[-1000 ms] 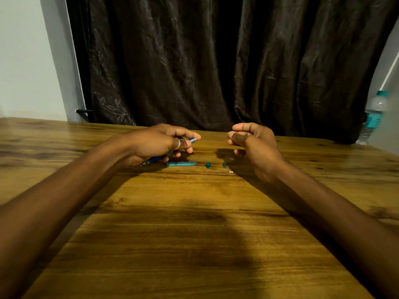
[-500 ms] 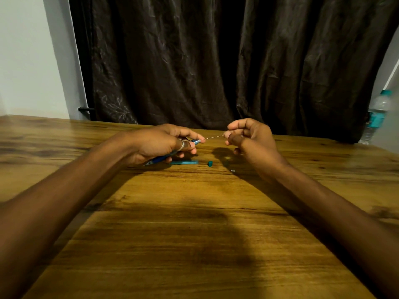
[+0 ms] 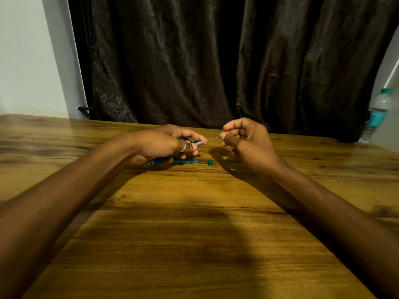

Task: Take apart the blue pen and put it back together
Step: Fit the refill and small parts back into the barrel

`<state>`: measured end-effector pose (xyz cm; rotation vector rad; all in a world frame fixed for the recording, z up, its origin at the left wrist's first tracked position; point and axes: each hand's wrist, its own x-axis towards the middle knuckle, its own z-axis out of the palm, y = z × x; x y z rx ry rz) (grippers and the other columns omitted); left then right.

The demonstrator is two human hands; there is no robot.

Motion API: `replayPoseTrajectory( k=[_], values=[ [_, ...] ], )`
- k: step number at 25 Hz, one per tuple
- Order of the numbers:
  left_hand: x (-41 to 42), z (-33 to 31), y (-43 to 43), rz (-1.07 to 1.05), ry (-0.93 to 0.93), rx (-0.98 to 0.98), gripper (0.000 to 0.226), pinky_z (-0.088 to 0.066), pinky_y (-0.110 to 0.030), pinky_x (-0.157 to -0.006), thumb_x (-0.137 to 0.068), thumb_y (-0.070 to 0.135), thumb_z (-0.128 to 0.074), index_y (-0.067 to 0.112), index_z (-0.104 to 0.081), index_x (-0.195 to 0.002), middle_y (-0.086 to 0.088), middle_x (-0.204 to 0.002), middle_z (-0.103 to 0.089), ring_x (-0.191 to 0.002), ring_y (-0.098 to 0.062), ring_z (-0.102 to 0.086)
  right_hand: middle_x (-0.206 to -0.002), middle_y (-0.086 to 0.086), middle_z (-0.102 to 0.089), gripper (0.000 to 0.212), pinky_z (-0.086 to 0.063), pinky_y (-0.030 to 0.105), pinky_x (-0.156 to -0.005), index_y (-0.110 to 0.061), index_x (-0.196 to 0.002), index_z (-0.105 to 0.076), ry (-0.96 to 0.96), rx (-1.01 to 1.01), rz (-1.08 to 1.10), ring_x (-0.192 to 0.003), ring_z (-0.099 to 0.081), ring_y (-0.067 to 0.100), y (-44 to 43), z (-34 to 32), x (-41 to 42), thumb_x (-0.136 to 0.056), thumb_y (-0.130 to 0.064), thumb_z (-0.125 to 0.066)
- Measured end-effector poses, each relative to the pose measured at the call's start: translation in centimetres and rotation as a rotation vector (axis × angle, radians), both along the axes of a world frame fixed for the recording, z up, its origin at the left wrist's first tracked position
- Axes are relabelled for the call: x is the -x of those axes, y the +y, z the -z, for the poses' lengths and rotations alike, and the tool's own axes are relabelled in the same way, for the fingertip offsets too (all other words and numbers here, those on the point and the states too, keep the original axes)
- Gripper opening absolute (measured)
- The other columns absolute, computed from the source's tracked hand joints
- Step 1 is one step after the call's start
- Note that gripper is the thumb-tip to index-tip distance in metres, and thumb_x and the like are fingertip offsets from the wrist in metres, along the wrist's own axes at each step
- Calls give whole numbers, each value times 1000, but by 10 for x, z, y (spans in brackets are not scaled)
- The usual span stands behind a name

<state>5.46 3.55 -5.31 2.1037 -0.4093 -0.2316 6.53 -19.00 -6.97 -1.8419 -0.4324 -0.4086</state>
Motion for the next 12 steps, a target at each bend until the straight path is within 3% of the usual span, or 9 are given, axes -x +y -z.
replayPoseTrajectory(
  k=[2,7,12],
  values=[
    [1,0,-1,7,9,4,31,-46,-26,-63,-96,21,-64,39,-70,-120,5,-104,-73,-85,-8,-58,-81,2,-69,13,-51,17,-49,-18,-98,-63,-6,-2,-4,-66,-67,2,1,0,1,-93,-7,-69],
    [0,3,-4,20,-16,3,32,-46,-32,-77,-96,20,-64,39,-70,-121,4,-111,-76,-91,-8,-61,-84,7,-67,15,-49,13,-54,-13,-98,-62,-17,1,-27,-72,-65,10,5,0,5,-92,-2,-69],
    [-4,6,-6,16,-25,21,32,-44,-23,-61,-96,21,-65,37,-68,-124,11,-98,-77,-77,1,-62,-81,5,-67,14,-50,16,-51,-11,-100,-63,-8,6,-42,-69,-65,7,7,0,8,-92,-1,-68]
  ],
)
